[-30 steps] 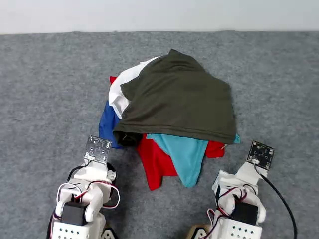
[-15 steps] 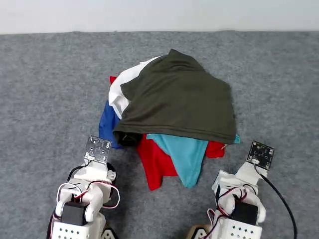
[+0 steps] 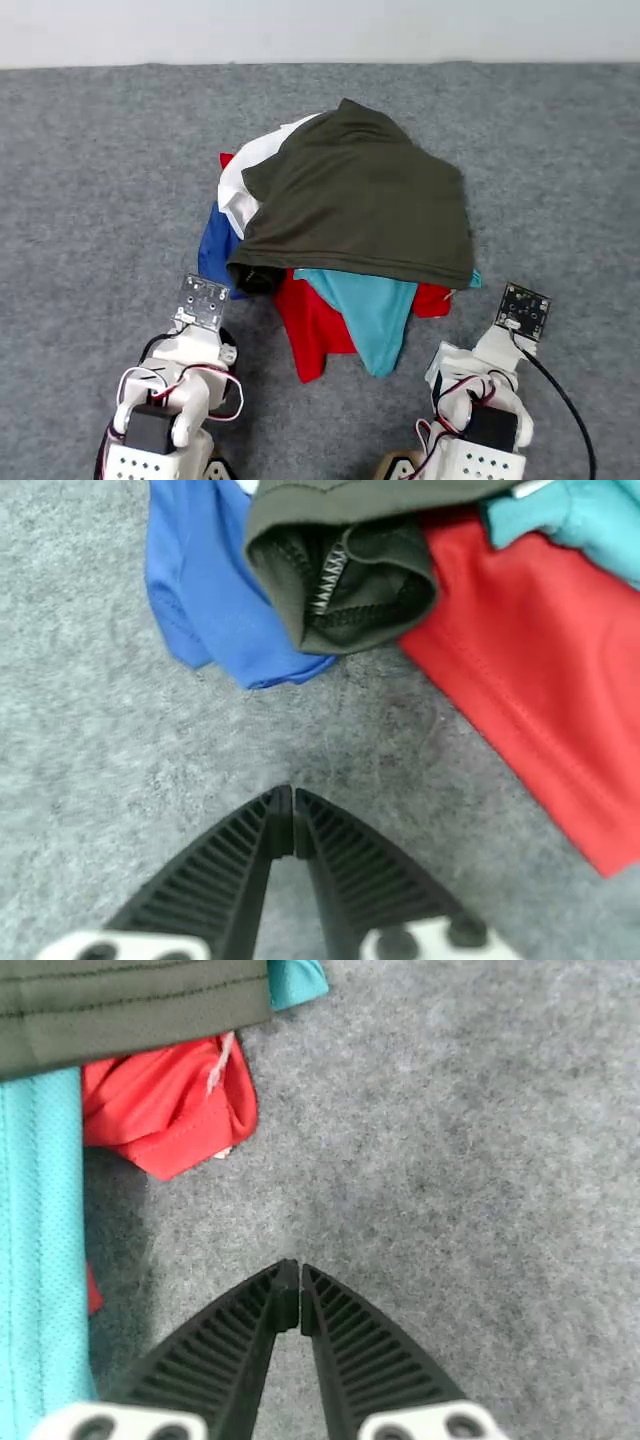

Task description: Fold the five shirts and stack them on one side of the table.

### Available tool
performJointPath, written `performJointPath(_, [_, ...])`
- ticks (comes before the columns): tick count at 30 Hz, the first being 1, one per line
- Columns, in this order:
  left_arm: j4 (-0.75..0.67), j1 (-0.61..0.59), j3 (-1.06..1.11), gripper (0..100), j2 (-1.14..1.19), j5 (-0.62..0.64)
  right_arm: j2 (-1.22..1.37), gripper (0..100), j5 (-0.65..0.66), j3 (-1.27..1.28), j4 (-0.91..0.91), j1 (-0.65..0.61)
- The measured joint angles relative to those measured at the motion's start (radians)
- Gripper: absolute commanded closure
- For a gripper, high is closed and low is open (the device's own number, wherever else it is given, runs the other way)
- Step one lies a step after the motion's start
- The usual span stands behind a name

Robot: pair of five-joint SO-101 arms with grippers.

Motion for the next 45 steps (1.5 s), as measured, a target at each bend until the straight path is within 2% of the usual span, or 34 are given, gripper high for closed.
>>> performJointPath(4, [0.000, -0.026, -0.031, 98, 0.000, -0.086, 0.000, 98.8, 0.000, 0.000, 0.000, 0.000])
performJointPath(7, [-0.021, -0.089, -0.075, 98, 0.000, -0.242, 0.000, 98.8, 0.000, 0.000, 0.000, 0.000])
performJointPath(11, [-0.127, -0.193, -0.135, 98, 0.000, -0.477, 0.000, 98.8, 0.000, 0.000, 0.000, 0.000])
performJointPath(14, [-0.196, -0.213, -0.183, 99, 0.000, -0.474, 0.000, 98.8, 0.000, 0.000, 0.000, 0.000])
performJointPath(18, [-0.203, -0.183, -0.278, 99, 0.012, -0.468, 0.000, 98.8, 0.000, 0.000, 0.000, 0.000])
performJointPath(22, [-0.120, -0.075, -0.422, 99, 0.172, -0.468, 0.000, 98.8, 0.000, 0.000, 0.000, 0.000])
performJointPath(26, [-0.032, 0.060, -0.618, 98, 0.433, -0.468, 0.000, 98.8, 0.000, 0.000, 0.000, 0.000])
performJointPath(28, [0.015, 0.129, -0.732, 94, 0.580, -0.468, 0.000, 98.8, 0.000, 0.000, 0.000, 0.000])
performJointPath(32, [0.124, 0.258, -0.973, 71, 0.885, -0.468, 0.000, 98.8, 0.000, 0.000, 0.000, 0.000])
performJointPath(34, [0.163, 0.284, -1.086, 65, 1.020, -0.456, 0.000, 98.8, 0.000, 0.000, 0.000, 0.000])
performJointPath(37, [0.189, 0.295, -1.227, 64, 1.197, -0.411, 0.000, 98.8, 0.000, 0.000, 0.000, 0.000])
performJointPath(45, [0.189, 0.302, -1.428, 64, 1.591, -0.442, 0.000, 98.8, 0.000, 0.000, 0.000, 0.000])
